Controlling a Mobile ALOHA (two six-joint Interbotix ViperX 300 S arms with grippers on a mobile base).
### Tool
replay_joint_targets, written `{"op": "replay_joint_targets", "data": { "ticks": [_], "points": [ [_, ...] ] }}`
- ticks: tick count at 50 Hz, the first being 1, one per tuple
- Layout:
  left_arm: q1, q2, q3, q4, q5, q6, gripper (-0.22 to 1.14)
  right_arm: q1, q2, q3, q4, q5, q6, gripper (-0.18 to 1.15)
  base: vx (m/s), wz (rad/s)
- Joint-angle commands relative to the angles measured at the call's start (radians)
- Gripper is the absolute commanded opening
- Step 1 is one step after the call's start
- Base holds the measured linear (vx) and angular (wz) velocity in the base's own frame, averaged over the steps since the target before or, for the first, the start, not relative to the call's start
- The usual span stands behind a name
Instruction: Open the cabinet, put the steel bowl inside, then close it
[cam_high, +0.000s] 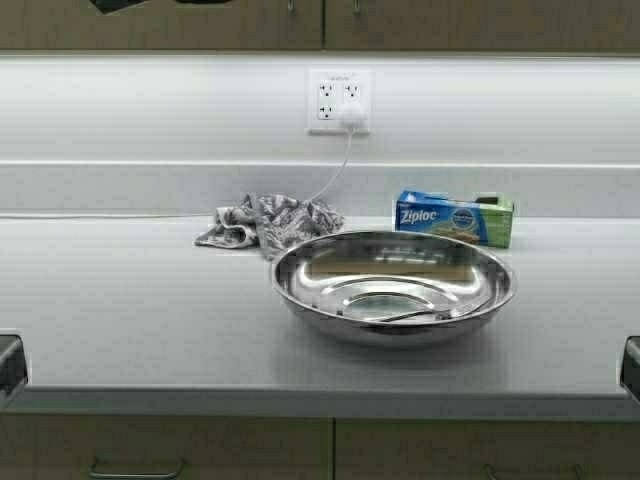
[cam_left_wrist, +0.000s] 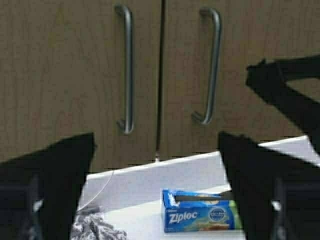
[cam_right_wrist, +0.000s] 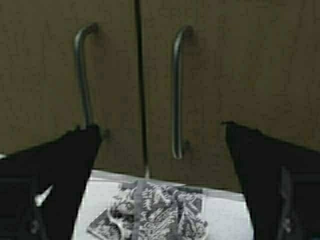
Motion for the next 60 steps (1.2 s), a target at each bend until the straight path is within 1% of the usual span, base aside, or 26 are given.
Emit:
{"op": "replay_joint_targets", "data": {
  "ticks": [1, 4, 8, 16, 29, 34, 36, 38, 40, 42, 46, 47, 50, 51, 53, 57, 60],
  "points": [
    [-0.005, 0.081, -0.109, -0.052, -0.081, 0.005, 1.03, 0.002, 0.054, -0.114, 0.118, -0.063, -0.094, 1.04, 0.0, 0.0],
    [-0.005, 0.123, -0.153, -0.112, -0.12, 0.015, 1.03, 0.002, 0.083, -0.152, 0.121, -0.083, -0.11, 1.04, 0.0, 0.0],
    [-0.005, 0.172, -0.21, -0.163, -0.15, 0.04, 1.03, 0.002, 0.12, -0.204, 0.12, -0.086, -0.123, 1.04, 0.0, 0.0],
    [-0.005, 0.244, -0.288, -0.167, -0.161, 0.089, 1.03, -0.009, 0.179, -0.272, 0.121, -0.095, -0.124, 1.04, 0.0, 0.0],
    [-0.003, 0.307, -0.348, -0.179, -0.179, 0.1, 1.02, -0.043, 0.239, -0.357, 0.121, -0.095, -0.127, 1.03, 0.0, 0.0],
    [-0.003, 0.324, -0.354, -0.184, -0.179, 0.095, 0.99, -0.043, 0.247, -0.368, 0.123, -0.095, -0.127, 0.98, 0.0, 0.0],
    [-0.005, 0.328, -0.36, -0.187, -0.175, 0.094, 0.94, -0.043, 0.253, -0.37, 0.124, -0.095, -0.127, 0.92, 0.0, 0.0],
    [-0.003, 0.336, -0.368, -0.193, -0.167, 0.094, 0.88, -0.049, 0.259, -0.377, 0.124, -0.095, -0.127, 0.83, 0.0, 0.0],
    [-0.003, 0.339, -0.379, -0.202, -0.16, 0.095, 0.79, -0.055, 0.267, -0.387, 0.124, -0.095, -0.126, 0.72, 0.0, 0.0],
    [-0.003, 0.344, -0.39, -0.215, -0.146, 0.095, 0.68, -0.06, 0.273, -0.391, 0.127, -0.095, -0.126, 0.58, 0.0, 0.0],
    [-0.003, 0.345, -0.407, -0.224, -0.112, 0.095, 0.36, -0.066, 0.276, -0.394, 0.135, -0.095, -0.124, 0.28, 0.0, 0.0],
    [-0.003, 0.345, -0.411, -0.224, -0.101, 0.095, 0.28, -0.066, 0.278, -0.391, 0.137, -0.095, -0.124, 0.17, -0.01, -0.01],
    [-0.003, 0.351, -0.43, -0.224, -0.074, 0.095, 0.0, -0.066, 0.276, -0.39, 0.137, -0.095, -0.124, -0.01, -0.01, 0.01],
    [-0.003, 0.353, -0.436, -0.222, -0.071, 0.094, -0.05, -0.067, 0.278, -0.39, 0.137, -0.095, -0.124, -0.03, -0.01, 0.02],
    [0.002, 0.357, -0.446, -0.224, -0.064, 0.098, -0.09, -0.067, 0.279, -0.391, 0.137, -0.095, -0.124, -0.03, 0.0, 0.0],
    [0.006, 0.357, -0.456, -0.222, -0.052, 0.098, 0.0, -0.067, 0.273, -0.388, 0.137, -0.095, -0.124, 0.06, 0.0, 0.0],
    [0.005, 0.35, -0.449, -0.222, -0.051, 0.098, 0.06, -0.067, 0.262, -0.373, 0.137, -0.091, -0.124, 0.08, -0.01, 0.02]
  ]
}}
